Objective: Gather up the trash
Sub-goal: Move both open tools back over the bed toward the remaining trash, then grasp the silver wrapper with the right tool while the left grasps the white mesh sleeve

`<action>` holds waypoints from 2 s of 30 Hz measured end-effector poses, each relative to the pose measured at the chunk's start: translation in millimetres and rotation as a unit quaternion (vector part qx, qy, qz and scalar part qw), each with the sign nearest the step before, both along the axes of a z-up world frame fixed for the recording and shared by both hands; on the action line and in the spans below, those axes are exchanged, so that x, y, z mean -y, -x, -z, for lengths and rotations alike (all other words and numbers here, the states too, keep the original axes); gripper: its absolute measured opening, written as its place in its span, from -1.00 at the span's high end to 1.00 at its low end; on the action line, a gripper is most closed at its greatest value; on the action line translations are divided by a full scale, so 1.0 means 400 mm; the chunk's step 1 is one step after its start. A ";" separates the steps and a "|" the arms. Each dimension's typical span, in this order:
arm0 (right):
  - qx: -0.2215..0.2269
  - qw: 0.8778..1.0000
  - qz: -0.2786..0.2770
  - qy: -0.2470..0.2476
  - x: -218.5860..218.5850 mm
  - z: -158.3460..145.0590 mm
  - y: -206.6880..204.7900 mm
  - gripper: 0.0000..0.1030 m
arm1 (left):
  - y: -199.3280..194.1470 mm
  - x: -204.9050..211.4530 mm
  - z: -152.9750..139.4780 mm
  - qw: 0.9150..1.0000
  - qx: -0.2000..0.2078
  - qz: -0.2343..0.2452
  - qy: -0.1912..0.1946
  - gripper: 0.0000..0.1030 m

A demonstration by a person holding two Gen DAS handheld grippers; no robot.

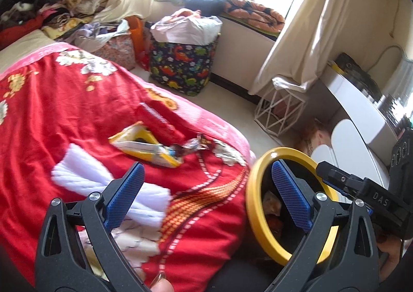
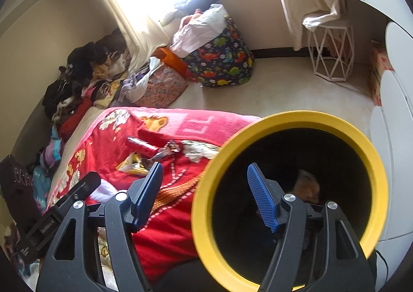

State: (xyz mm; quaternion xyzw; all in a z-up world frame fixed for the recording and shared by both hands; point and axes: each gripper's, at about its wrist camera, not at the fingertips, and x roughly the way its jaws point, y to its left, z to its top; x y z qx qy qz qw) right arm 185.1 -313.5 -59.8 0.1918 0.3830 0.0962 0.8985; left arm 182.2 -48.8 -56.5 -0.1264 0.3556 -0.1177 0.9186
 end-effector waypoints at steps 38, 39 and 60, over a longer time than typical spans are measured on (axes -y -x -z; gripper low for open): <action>-0.050 0.997 -0.057 0.035 -0.315 0.081 -0.225 -0.27 | -0.015 -0.305 0.104 0.990 -0.050 -0.132 0.030 -0.76; -0.054 0.996 -0.053 0.036 -0.317 0.089 -0.234 -0.27 | -0.017 -0.309 0.111 0.989 -0.053 -0.134 0.030 -0.76; -0.137 0.990 -0.031 -0.016 -0.318 0.232 -0.362 0.32 | -0.057 -0.324 0.189 0.985 -0.092 -0.131 0.066 -0.38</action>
